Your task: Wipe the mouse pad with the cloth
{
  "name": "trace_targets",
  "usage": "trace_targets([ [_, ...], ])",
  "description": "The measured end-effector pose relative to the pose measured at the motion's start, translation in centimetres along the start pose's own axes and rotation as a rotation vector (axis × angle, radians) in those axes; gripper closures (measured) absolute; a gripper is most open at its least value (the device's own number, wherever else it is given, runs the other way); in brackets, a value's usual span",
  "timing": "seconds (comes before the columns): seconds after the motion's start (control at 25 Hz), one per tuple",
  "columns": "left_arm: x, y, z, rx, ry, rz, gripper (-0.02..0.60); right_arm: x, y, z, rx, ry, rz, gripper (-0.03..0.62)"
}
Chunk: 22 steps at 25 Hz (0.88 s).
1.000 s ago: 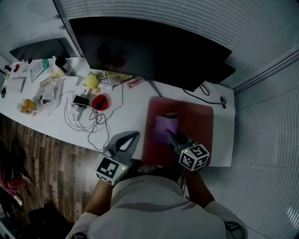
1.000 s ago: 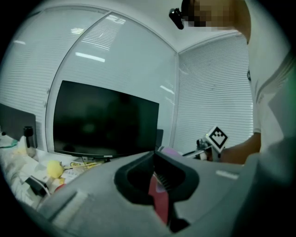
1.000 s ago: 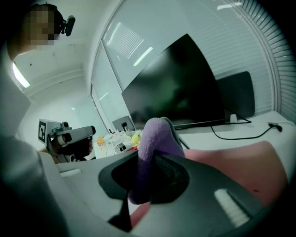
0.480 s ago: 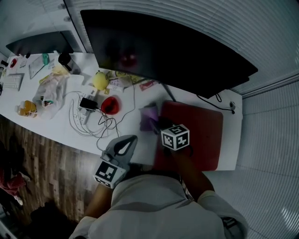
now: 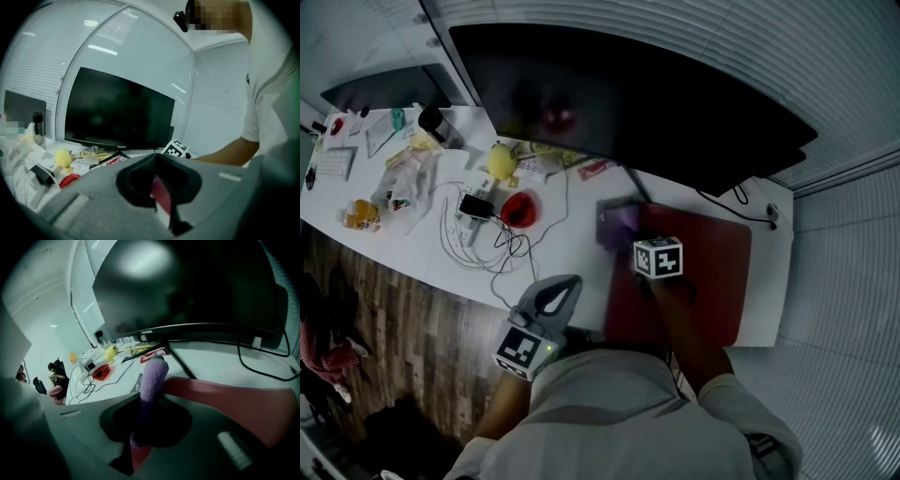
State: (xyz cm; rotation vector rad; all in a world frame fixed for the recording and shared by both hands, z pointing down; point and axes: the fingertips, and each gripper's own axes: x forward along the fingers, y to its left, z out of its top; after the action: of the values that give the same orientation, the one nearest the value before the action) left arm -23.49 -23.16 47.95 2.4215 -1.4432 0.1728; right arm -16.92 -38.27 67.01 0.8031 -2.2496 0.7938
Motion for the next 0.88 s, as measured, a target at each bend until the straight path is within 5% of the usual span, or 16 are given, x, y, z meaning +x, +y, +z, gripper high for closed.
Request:
trace_targets([
  [0.88,13.2,-19.5,0.2,0.108,0.041,-0.089,0.578,-16.2,-28.2,-8.7,0.101,-0.015,-0.269,0.542],
])
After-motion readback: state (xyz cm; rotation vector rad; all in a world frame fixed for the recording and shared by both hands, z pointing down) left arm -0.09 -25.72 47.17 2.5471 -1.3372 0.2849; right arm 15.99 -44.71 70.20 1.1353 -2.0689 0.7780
